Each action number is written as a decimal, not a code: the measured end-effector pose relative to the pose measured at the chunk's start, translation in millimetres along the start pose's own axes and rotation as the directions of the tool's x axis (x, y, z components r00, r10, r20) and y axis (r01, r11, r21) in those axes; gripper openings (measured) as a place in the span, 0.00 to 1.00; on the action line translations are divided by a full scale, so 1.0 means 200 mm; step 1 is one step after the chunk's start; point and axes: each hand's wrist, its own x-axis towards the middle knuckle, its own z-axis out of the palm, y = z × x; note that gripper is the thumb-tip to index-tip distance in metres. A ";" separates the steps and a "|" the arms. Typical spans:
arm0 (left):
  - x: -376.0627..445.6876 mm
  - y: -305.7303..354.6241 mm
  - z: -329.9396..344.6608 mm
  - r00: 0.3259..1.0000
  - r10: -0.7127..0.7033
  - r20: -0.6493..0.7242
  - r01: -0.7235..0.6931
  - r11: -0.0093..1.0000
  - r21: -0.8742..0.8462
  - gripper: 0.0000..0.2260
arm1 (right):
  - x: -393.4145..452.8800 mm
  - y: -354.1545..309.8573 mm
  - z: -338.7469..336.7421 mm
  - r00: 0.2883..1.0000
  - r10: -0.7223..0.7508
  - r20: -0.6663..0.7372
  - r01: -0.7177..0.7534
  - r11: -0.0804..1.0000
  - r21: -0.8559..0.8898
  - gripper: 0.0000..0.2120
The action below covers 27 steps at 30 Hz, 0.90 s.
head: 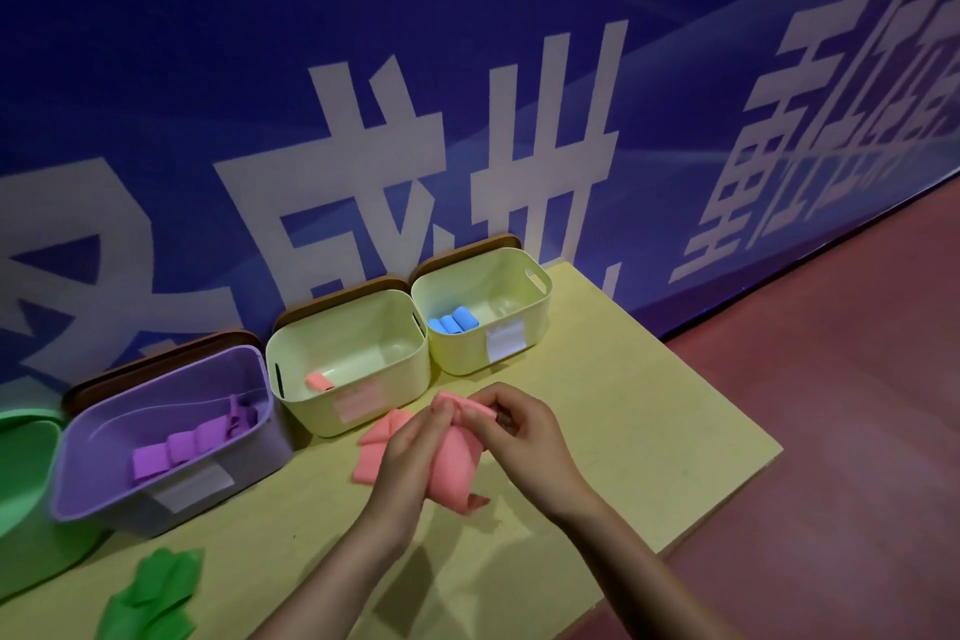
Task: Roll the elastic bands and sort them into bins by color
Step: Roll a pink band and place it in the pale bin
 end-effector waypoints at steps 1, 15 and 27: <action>0.00 0.02 -0.01 0.999 -0.053 -0.007 0.052 0.999 -0.013 0.17 | 0.02 0.00 0.01 1.000 0.003 -0.002 -0.003 1.000 0.023 0.06; 0.12 0.07 -0.27 0.972 -0.027 -0.234 0.026 1.000 -0.008 0.18 | 0.29 0.00 0.16 0.927 -0.236 0.291 0.314 0.913 -0.259 0.12; 0.15 0.02 -0.25 0.971 0.073 -0.227 -0.069 0.997 0.026 0.11 | 0.31 -0.02 0.21 0.990 -0.139 0.033 0.142 0.965 -0.221 0.16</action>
